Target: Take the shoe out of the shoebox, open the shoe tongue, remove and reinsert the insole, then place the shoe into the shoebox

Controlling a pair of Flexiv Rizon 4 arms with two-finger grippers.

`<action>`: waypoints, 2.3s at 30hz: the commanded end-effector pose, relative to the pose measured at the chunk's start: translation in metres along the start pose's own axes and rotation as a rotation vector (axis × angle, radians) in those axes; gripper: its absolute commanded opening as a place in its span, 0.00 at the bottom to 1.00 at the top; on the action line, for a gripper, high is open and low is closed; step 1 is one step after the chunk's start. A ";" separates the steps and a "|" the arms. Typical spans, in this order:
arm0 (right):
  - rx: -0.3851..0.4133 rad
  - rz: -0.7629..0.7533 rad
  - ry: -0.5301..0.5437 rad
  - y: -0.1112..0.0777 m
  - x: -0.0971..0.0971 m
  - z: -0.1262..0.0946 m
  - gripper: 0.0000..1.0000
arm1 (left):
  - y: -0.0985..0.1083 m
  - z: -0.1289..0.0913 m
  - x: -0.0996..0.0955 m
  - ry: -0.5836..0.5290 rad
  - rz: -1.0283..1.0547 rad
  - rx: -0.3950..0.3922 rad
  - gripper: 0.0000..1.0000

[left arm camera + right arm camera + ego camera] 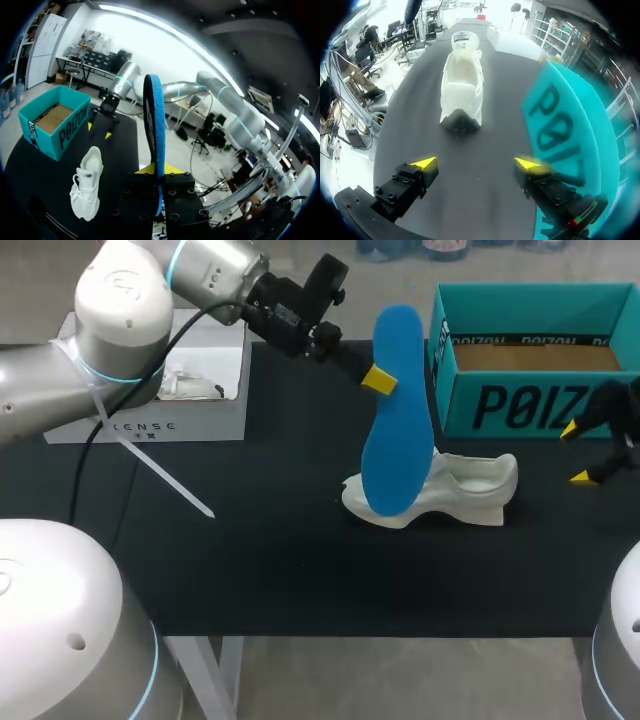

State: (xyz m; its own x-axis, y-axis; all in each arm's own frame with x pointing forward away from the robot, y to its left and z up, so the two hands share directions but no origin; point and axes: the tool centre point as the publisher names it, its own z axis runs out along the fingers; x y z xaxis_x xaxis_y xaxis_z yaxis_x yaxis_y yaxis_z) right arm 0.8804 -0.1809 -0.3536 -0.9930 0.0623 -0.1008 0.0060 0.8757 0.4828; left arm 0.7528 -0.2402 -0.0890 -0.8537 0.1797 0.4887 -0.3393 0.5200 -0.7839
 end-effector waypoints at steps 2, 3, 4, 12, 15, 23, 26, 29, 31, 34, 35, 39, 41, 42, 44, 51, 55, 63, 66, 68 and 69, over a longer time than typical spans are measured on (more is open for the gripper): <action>0.208 -0.020 0.009 0.017 -0.005 0.006 1.00 | 0.000 0.000 0.000 -0.002 0.000 -0.003 0.00; 0.221 -0.019 0.014 0.019 -0.007 0.007 1.00 | 0.000 0.000 0.000 -0.002 0.000 -0.003 0.00; 0.223 -0.018 0.016 0.021 -0.009 0.008 1.00 | 0.000 0.000 0.000 -0.002 0.000 -0.003 0.00; 0.304 -0.006 0.062 0.038 -0.015 0.011 1.00 | 0.000 0.000 0.000 -0.002 0.000 -0.003 0.00; 0.323 -0.003 0.066 0.044 -0.017 0.014 1.00 | 0.000 0.000 0.000 -0.002 0.000 -0.003 0.00; 0.338 0.004 0.050 0.054 -0.017 0.016 1.00 | 0.000 0.000 0.000 -0.002 0.000 -0.003 0.00; 0.344 0.011 0.036 0.056 -0.013 0.015 1.00 | 0.000 0.000 0.000 -0.002 0.000 -0.003 0.00; 0.343 0.015 0.029 0.059 -0.010 0.013 1.00 | 0.000 0.000 0.000 -0.002 0.000 -0.003 0.00; 0.353 0.024 0.018 0.060 -0.008 0.013 1.00 | 0.000 0.000 0.000 -0.002 0.000 -0.003 0.00; 0.345 0.026 0.017 0.061 -0.008 0.013 1.00 | 0.000 0.000 0.000 -0.002 0.000 -0.003 0.00; 0.345 0.026 0.017 0.061 -0.008 0.013 1.00 | 0.000 0.000 0.000 -0.002 0.000 -0.003 0.00; 0.345 0.026 0.017 0.061 -0.008 0.013 1.00 | 0.000 0.000 0.000 -0.002 0.000 -0.003 0.00; 0.345 0.026 0.017 0.061 -0.008 0.013 1.00 | 0.000 0.000 0.000 -0.002 0.000 -0.003 0.00; 0.345 0.026 0.017 0.061 -0.008 0.013 1.00 | 0.000 0.000 0.000 -0.002 0.000 -0.003 0.00; 0.345 0.026 0.017 0.061 -0.008 0.013 1.00 | 0.000 0.000 0.000 -0.002 0.000 -0.003 0.00; 0.345 0.026 0.017 0.061 -0.008 0.013 1.00 | 0.000 0.000 0.000 -0.002 0.000 -0.003 0.00; 0.345 0.026 0.017 0.061 -0.008 0.013 1.00 | 0.000 0.000 0.000 -0.002 0.000 -0.003 0.00; 0.345 0.026 0.017 0.061 -0.008 0.013 1.00 | 0.000 0.000 0.000 -0.002 0.000 -0.003 0.00; 0.345 0.026 0.017 0.061 -0.008 0.013 1.00 | 0.000 0.000 0.000 -0.002 0.000 -0.003 0.00; 0.345 0.026 0.017 0.061 -0.008 0.013 1.00 | 0.000 0.000 0.000 -0.002 0.000 -0.003 0.00; 0.345 0.026 0.017 0.061 -0.008 0.013 1.00 | 0.000 0.000 0.000 -0.002 0.000 -0.003 0.00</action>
State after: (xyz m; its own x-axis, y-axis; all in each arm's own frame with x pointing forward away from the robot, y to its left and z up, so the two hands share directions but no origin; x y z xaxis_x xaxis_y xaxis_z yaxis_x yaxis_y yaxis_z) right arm 0.8914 -0.1223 -0.3348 -0.9941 0.0796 -0.0732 0.0667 0.9841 0.1647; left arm 0.7528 -0.2403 -0.0890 -0.8537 0.1797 0.4887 -0.3393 0.5200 -0.7839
